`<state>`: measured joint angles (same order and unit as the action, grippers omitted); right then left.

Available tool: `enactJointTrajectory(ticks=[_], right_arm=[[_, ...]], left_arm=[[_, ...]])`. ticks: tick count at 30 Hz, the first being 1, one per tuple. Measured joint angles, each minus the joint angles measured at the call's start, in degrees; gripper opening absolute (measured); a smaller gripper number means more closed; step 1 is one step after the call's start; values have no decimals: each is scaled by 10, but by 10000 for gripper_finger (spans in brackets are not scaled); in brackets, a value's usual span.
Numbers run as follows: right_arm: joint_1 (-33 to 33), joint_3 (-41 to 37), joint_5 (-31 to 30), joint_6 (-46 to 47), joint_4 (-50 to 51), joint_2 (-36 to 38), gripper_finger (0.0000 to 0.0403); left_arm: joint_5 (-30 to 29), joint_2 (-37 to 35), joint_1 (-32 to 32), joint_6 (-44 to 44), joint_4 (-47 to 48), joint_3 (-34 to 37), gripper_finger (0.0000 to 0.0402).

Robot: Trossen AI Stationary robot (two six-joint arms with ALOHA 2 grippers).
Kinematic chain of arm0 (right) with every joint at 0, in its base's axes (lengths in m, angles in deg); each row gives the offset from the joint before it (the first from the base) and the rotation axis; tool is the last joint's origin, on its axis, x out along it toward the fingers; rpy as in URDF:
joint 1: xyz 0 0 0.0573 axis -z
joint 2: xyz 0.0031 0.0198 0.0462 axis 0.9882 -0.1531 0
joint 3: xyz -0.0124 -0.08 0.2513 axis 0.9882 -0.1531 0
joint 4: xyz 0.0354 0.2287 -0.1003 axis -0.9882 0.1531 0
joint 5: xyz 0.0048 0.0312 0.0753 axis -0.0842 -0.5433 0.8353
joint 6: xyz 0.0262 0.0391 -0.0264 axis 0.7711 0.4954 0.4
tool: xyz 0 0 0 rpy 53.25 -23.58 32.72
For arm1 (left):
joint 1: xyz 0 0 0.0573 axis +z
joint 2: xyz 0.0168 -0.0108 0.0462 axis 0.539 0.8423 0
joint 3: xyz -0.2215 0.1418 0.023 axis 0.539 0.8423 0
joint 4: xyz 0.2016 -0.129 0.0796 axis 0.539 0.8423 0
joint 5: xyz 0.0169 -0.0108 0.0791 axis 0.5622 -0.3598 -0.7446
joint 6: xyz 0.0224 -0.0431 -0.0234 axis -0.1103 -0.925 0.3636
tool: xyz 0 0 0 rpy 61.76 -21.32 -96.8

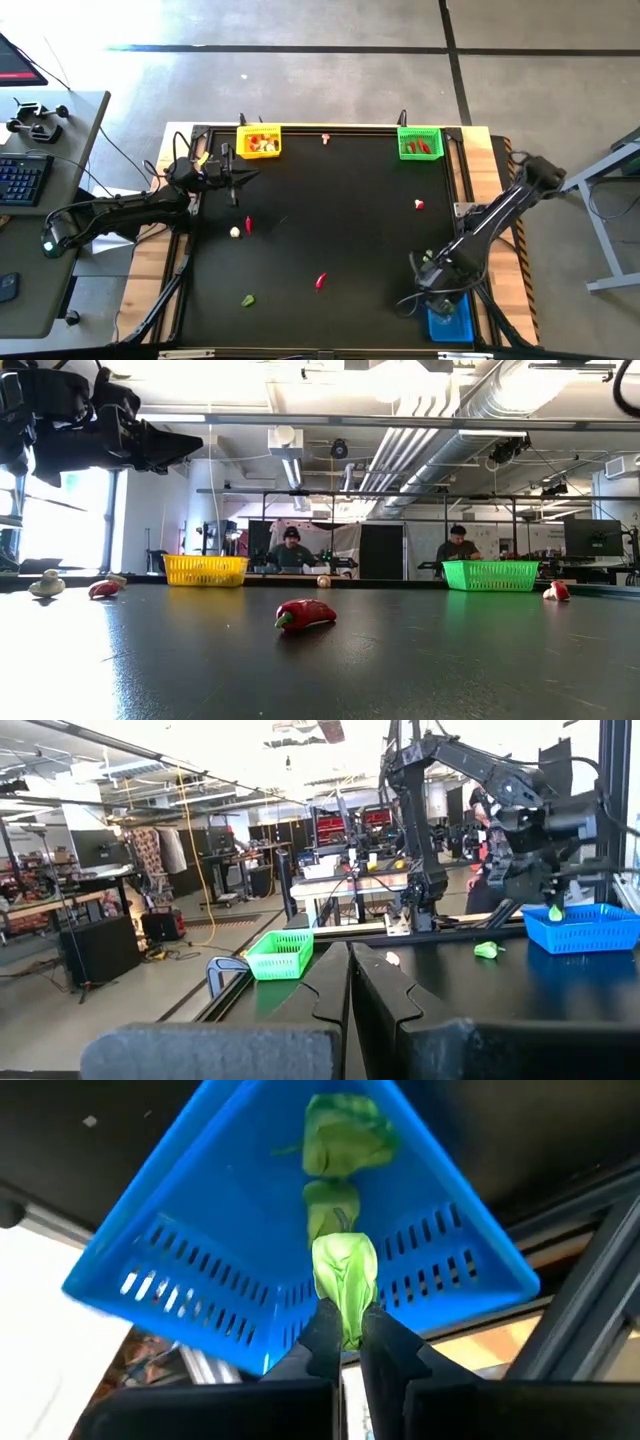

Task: Sort produce into baskets
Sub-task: Put the green bell pepper into the blue bin, then put the red mushroom into the yellow bin

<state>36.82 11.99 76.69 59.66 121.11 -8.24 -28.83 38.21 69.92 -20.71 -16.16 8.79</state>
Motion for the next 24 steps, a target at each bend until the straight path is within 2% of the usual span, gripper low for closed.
enactJointTrajectory(ticks=[6,11,14,17,21,24], right_arm=[[5,0,5,-36,0,-44,29],[5,1,14,-41,13,-46,101],[5,13,14,-52,48,-46,149],[5,42,13,-81,103,-46,179],[6,102,-4,-125,184,-46,179],[14,149,-38,-153,227,-44,147]], left_arm=[[1,0,0,-1,12,0,0],[0,0,0,3,34,-4,0],[0,0,0,3,50,-15,0],[0,0,0,17,92,-36,0],[0,0,-5,40,190,-83,0],[-2,0,-11,57,273,-124,0]])
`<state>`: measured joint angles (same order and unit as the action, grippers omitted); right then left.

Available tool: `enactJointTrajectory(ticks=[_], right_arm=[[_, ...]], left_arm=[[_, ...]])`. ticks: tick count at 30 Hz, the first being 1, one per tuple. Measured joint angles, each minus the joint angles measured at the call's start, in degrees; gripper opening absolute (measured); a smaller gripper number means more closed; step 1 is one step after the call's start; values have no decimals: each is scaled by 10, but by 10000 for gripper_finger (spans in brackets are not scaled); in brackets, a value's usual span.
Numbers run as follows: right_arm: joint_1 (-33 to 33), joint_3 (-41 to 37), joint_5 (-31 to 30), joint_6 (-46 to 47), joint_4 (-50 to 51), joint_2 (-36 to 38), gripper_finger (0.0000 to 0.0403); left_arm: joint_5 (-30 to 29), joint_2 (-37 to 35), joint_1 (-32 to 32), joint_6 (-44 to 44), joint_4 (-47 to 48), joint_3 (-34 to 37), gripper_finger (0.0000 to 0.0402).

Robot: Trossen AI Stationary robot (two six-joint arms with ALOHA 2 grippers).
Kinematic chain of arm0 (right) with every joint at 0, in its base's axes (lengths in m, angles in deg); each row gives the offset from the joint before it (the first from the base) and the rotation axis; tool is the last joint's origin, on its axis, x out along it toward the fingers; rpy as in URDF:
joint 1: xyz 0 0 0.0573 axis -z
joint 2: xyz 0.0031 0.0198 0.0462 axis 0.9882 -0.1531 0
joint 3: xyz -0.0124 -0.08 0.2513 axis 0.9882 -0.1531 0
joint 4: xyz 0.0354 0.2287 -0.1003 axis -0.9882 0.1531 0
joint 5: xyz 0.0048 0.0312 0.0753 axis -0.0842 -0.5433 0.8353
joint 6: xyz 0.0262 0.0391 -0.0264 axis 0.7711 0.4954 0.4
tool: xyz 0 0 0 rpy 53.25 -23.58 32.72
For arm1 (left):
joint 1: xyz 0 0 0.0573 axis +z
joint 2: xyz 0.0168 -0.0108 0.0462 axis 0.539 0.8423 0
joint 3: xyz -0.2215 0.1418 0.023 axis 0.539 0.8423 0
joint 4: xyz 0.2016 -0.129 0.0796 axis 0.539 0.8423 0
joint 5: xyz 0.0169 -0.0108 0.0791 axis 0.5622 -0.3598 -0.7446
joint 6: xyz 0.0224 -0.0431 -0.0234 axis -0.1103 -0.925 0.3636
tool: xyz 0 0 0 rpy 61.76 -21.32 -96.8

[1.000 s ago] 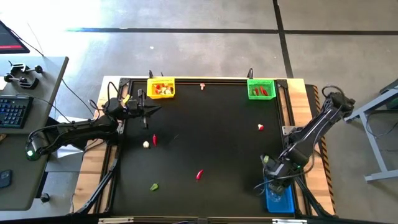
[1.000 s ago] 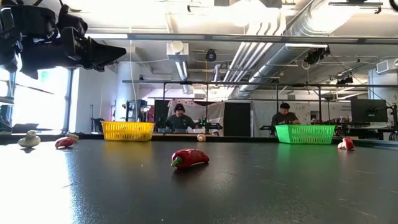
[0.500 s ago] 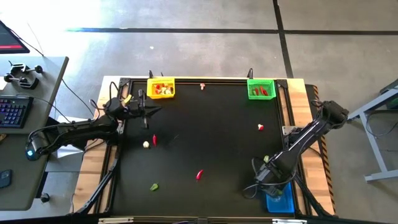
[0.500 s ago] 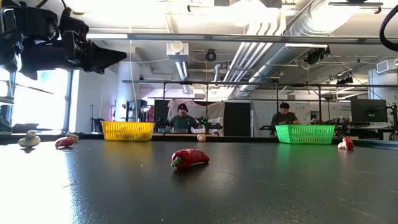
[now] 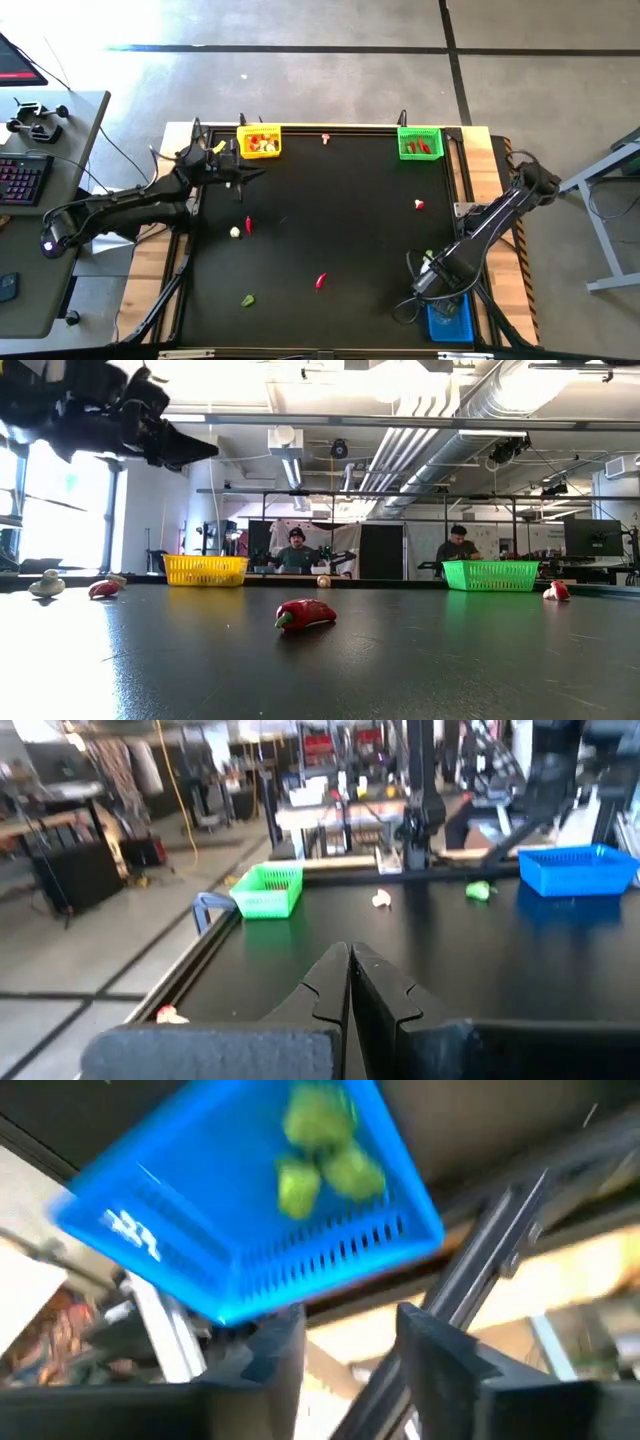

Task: Sort produce into baskets
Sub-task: Put the red mushroom into the yellow bin

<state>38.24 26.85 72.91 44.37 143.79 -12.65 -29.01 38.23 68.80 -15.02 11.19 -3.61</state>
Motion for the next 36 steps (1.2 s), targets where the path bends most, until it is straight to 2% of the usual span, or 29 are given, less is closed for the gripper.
enactJointTrajectory(ticks=[4,7,15,19,25,30,36], right_arm=[[32,17,-115,-45,-8,34,70],[72,-21,-196,-87,-28,83,13],[216,-255,-332,-168,-237,267,3],[285,-318,-421,-138,-210,308,31],[371,-344,-495,-113,-219,306,118],[436,-362,-520,-88,-226,292,182],[475,-365,-517,-91,-262,270,188]], left_arm=[[-11,0,-8,24,85,-40,0],[-17,0,-12,29,96,-47,0],[-18,0,-15,27,97,-47,0],[-18,0,-15,28,93,-47,0],[-18,0,-15,28,92,-47,0],[-18,0,-15,25,95,-47,0],[-18,0,-15,24,99,-47,0]])
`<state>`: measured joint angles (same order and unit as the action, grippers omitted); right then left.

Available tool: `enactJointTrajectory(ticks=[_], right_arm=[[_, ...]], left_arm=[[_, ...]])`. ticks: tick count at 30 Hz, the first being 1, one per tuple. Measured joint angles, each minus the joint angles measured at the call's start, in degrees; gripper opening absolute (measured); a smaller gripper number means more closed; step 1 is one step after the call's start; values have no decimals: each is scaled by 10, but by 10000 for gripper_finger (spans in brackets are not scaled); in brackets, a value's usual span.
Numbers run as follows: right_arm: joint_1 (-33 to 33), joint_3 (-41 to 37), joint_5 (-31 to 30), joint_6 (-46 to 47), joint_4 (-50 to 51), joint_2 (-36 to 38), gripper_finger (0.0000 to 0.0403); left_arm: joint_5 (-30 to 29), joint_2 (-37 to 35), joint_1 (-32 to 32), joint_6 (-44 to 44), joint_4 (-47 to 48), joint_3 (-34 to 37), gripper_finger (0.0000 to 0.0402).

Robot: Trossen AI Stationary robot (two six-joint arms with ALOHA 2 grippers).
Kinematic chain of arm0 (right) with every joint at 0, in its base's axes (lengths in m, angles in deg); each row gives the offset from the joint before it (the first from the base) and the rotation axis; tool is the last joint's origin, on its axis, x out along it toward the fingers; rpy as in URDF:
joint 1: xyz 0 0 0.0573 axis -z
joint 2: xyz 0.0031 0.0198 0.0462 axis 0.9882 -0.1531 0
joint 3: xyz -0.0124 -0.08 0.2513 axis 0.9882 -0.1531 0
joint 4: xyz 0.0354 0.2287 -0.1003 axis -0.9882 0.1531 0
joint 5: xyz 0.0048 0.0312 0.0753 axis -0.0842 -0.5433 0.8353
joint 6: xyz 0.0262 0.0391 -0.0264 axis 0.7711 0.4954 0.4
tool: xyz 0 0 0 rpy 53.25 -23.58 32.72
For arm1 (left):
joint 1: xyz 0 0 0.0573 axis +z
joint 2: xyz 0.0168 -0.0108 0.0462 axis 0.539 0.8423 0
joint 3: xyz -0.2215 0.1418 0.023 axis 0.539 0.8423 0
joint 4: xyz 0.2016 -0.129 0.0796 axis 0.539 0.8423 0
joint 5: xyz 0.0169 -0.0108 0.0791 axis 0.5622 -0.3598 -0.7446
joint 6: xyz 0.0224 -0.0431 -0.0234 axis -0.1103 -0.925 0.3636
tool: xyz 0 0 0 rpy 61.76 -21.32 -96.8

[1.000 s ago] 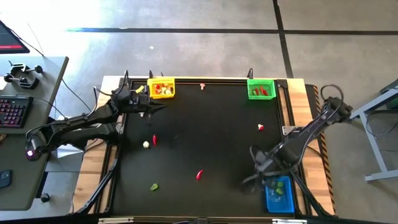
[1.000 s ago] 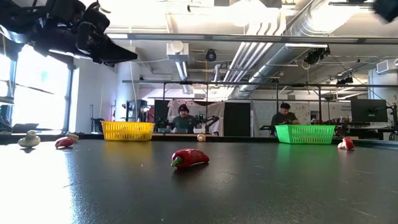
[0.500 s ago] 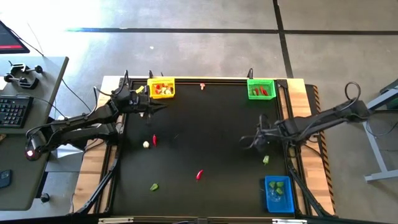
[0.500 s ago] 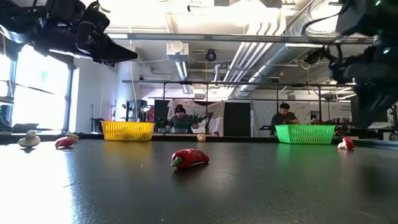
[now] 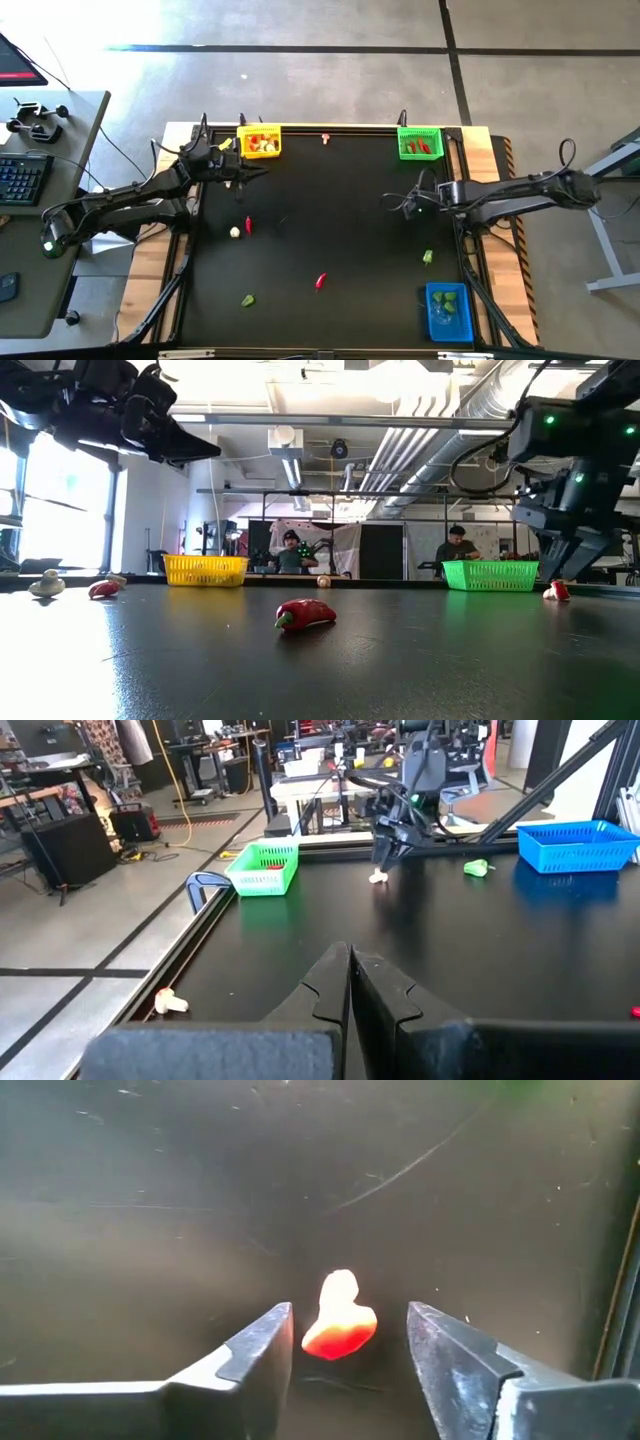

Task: Sort produce into baskets
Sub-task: Put the red mushroom into the yellow bin

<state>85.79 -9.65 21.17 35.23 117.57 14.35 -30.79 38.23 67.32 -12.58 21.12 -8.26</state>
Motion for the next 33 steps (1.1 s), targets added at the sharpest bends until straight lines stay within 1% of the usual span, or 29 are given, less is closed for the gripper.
enactJointTrajectory(ticks=[4,7,11,14,16,18,20,23,26,27,30,33], right_arm=[[17,0,12,3,-12,-30,164],[24,0,18,3,-40,-59,133],[26,0,21,-5,-83,-86,78],[23,0,25,-28,-143,-88,30],[17,0,25,-55,-211,-88,11],[11,0,18,-93,-298,-93,12],[6,0,-1,-156,-402,-109,17],[8,1,-26,-263,-582,-159,17],[19,4,-29,-342,-761,-231,10],[21,14,-28,-364,-801,-256,8],[25,68,-22,-431,-852,-330,5],[28,148,-23,-490,-854,-402,5]], left_arm=[[0,0,0,-5,10,1,0],[-24,0,0,-32,1,14,0],[-42,-2,1,-46,-47,47,0],[-49,-8,1,-57,-73,63,0],[-49,-16,1,-64,-81,72,0],[-49,-27,0,-70,-86,77,0],[-49,-38,0,-72,-88,80,0],[-49,-55,1,-75,-93,85,0],[-50,-70,2,-86,-93,86,0],[-50,-76,2,-89,-93,86,0],[-52,-93,2,-91,-96,86,0],[-72,-110,2,-96,-105,86,0]])
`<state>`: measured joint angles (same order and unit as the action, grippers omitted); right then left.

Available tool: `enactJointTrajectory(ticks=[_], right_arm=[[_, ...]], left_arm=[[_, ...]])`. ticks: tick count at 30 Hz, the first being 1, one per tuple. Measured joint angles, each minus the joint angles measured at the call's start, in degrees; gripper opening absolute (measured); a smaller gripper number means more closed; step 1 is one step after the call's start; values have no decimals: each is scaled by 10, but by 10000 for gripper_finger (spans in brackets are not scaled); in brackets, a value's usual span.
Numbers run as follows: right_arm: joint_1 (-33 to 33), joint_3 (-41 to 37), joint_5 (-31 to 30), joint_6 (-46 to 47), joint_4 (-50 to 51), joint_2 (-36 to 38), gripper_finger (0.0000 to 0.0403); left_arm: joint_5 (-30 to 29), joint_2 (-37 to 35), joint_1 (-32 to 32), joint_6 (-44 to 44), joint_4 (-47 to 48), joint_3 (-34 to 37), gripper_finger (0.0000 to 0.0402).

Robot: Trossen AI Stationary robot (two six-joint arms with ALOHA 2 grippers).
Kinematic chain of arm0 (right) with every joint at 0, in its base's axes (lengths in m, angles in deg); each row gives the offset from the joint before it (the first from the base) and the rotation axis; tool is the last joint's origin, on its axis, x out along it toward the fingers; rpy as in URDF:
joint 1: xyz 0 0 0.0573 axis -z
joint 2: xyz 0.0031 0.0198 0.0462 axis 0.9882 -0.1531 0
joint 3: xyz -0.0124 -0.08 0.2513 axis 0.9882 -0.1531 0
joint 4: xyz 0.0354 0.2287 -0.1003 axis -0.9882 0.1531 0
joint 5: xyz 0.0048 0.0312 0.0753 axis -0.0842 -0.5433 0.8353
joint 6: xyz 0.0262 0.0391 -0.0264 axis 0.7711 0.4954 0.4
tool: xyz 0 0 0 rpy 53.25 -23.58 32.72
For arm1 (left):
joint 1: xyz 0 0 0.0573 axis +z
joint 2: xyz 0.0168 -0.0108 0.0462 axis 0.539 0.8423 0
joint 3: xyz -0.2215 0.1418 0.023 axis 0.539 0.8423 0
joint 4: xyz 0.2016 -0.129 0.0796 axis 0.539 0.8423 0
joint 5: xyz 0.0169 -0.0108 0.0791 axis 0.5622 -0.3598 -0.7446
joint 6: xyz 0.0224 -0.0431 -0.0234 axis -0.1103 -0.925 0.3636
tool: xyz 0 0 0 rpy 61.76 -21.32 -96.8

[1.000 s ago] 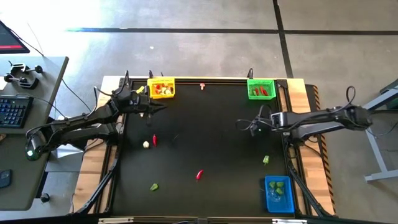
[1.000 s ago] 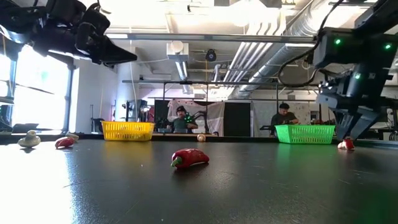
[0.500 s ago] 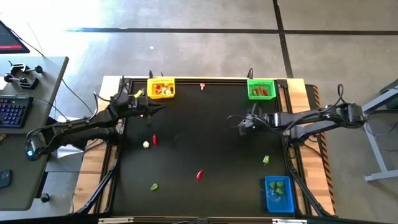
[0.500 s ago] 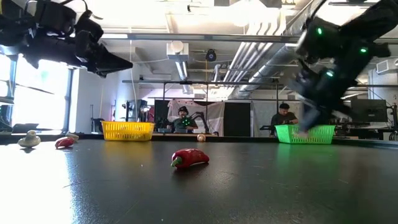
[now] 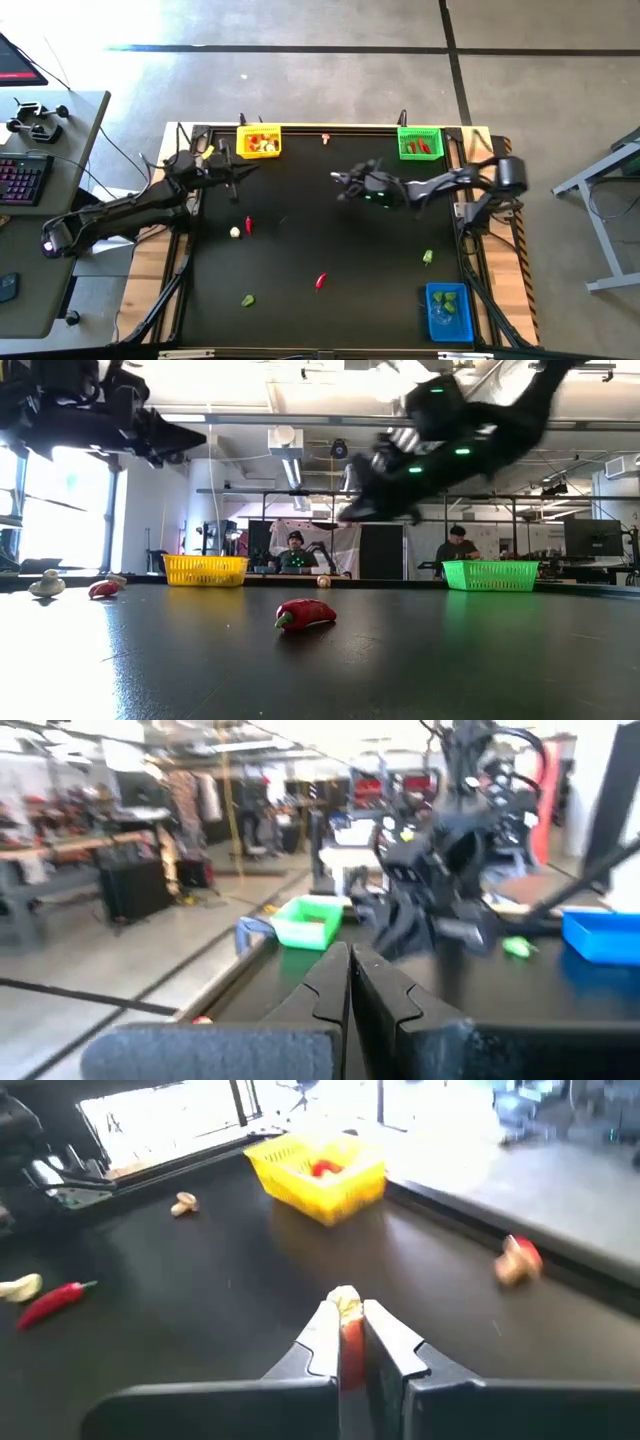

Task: Sort produce into baskets
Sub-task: Put the red mushroom into the yellow bin

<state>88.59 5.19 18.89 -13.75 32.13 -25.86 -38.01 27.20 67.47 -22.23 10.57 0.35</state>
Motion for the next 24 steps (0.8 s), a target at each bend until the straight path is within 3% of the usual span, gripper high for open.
enactJointTrajectory(ticks=[7,24], right_arm=[[25,214,11,-113,23,-144,4],[94,712,70,-152,281,-423,3]], left_arm=[[-32,-31,0,-5,-2,0,0],[-34,-48,0,-16,-1,0,0]])
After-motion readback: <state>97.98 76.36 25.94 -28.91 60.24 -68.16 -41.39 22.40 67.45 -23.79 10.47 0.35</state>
